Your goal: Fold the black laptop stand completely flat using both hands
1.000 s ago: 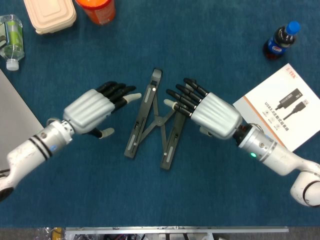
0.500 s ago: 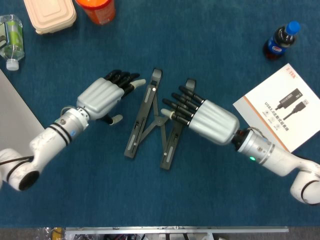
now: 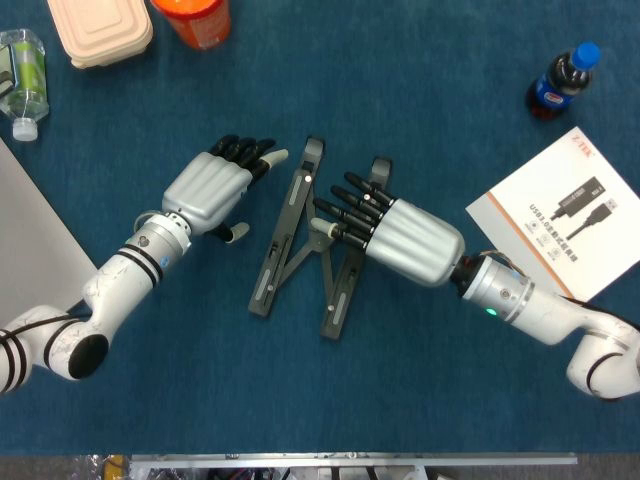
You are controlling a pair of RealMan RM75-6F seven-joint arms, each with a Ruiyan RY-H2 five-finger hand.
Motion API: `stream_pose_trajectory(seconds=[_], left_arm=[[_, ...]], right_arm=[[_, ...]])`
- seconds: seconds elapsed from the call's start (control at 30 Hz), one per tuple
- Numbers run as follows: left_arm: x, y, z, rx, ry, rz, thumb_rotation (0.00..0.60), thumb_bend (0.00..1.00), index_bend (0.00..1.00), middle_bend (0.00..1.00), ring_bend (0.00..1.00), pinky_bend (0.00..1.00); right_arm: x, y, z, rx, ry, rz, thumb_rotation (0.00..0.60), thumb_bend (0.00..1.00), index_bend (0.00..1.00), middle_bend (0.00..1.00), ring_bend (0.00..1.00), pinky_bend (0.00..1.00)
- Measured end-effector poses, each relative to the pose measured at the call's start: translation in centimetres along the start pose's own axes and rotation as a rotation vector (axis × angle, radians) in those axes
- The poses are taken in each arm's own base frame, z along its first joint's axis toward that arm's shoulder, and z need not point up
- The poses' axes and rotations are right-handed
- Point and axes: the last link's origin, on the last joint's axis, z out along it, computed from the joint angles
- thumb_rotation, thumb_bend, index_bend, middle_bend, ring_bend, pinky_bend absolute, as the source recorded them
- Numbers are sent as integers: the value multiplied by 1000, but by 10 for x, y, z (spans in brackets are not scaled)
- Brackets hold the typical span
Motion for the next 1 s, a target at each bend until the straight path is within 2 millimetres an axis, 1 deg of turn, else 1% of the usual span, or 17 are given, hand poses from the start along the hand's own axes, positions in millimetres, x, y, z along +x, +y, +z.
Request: stream_pose_trajectory(seconds=[0.43, 1.0], left_arm=[[-9, 0, -1, 34, -31, -26, 600, 267, 0, 0, 0, 4], [-15, 3, -3, 33, -59, -57, 600, 267, 0, 0, 0, 3]], right_arm=[[-11, 2, 9, -2, -3, -9, 600, 49, 0, 0, 0, 0], [-20, 8, 15, -30, -9, -14, 600, 49, 0, 0, 0, 0]])
